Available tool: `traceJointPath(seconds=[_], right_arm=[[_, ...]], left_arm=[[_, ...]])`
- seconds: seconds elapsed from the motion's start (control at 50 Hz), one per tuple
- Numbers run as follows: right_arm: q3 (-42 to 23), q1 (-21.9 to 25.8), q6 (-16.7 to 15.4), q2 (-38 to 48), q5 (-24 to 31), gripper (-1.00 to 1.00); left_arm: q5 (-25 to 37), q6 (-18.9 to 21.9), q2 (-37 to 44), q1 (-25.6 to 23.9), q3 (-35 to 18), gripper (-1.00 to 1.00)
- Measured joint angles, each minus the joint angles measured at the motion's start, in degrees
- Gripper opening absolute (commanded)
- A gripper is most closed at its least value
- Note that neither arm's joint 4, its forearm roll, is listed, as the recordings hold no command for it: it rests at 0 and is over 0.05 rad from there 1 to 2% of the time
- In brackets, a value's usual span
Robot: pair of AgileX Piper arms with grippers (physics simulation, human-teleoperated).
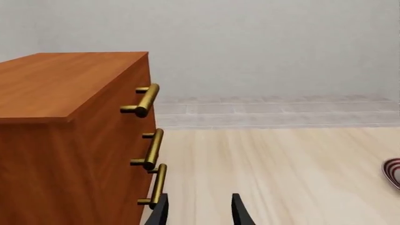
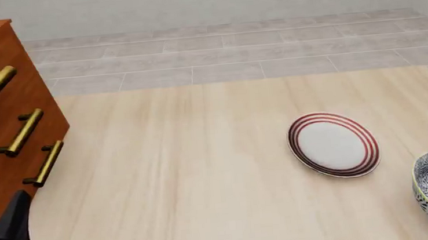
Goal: Put the bowl on top of the cabinet.
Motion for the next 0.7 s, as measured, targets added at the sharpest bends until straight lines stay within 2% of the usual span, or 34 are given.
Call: traceJointPath(seconds=[0.34,0.7], right_arm=[[-2.77,-5.07,-2.43,3.93,5.02,1.0],[-3.19,-7.69,0.78,7.77,7.42,1.0]], left_arm=[[-0.2,-0.05,0.48,-0.4,0.07,1.0],[0.02,0.1,0.55,-0.44,0.09,1.0]])
